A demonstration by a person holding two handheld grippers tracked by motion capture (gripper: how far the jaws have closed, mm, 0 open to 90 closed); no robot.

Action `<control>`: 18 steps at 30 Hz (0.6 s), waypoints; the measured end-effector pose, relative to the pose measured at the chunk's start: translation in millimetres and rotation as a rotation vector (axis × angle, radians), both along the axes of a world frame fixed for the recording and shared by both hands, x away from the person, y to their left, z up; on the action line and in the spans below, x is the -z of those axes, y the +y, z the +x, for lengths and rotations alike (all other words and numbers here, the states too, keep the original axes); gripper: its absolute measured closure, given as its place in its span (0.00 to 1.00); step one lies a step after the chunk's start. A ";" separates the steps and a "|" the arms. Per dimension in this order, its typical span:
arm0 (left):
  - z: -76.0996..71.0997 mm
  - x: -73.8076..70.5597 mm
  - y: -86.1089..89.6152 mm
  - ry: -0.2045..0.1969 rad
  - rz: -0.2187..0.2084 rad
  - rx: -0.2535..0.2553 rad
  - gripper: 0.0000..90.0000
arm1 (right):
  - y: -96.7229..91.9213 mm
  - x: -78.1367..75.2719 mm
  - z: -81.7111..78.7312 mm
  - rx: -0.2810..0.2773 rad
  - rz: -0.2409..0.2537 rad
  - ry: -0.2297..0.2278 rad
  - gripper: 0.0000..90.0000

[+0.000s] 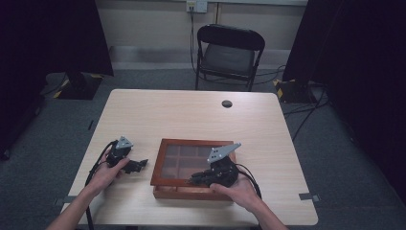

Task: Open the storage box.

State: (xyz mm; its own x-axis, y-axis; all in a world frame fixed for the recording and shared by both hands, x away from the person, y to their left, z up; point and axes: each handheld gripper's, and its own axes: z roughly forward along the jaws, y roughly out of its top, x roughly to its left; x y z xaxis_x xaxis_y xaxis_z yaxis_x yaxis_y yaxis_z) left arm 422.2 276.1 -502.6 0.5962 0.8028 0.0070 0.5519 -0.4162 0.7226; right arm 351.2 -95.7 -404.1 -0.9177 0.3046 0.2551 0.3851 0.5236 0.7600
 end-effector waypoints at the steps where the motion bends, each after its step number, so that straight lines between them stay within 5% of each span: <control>1: 0.0 0.0 0.0 0.000 0.001 0.000 0.05 | 0.2 -0.4 0.1 -0.001 -0.003 0.001 0.91; 18: 0.1 -0.2 0.3 0.001 0.004 0.001 0.05 | -0.9 -16.0 5.0 0.015 0.012 0.006 0.91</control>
